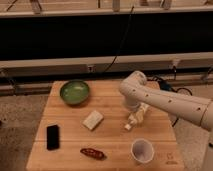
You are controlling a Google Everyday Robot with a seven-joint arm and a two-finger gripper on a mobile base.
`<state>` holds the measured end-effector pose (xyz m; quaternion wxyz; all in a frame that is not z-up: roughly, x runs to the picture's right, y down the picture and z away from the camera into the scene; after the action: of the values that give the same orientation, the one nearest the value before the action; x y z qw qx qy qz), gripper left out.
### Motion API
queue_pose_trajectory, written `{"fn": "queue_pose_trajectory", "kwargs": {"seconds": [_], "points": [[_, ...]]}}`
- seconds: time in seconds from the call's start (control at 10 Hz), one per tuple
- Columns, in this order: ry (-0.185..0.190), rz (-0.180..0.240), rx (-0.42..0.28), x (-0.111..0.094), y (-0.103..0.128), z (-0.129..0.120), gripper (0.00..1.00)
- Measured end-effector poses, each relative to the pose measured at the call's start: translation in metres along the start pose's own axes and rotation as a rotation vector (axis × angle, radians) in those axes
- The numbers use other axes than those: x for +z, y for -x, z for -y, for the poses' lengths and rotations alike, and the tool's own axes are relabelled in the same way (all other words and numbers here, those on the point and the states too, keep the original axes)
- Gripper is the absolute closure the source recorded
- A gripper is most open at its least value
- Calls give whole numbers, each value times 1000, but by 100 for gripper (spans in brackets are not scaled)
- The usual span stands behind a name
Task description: Place the bottle in the ceramic bowl
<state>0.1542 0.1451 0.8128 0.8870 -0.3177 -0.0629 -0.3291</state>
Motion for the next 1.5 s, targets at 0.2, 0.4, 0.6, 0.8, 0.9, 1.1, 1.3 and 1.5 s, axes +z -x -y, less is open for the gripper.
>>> {"fn": "queue_pose_trajectory", "kwargs": {"seconds": [0.2,0.4,0.6,0.8,0.9,1.1,1.3,1.5], "points": [[7,0,-23,4,0,0,20],[15,0,-59,8,1,3,20],[20,4,-73,12,2,5,20],[29,5,-106,17,2,7,20],[30,7,-113,18,2,8,20],[36,12,-130,23,4,12,20],[42,16,-157,26,3,13,20],[44,21,-169,28,1,14,20]]}}
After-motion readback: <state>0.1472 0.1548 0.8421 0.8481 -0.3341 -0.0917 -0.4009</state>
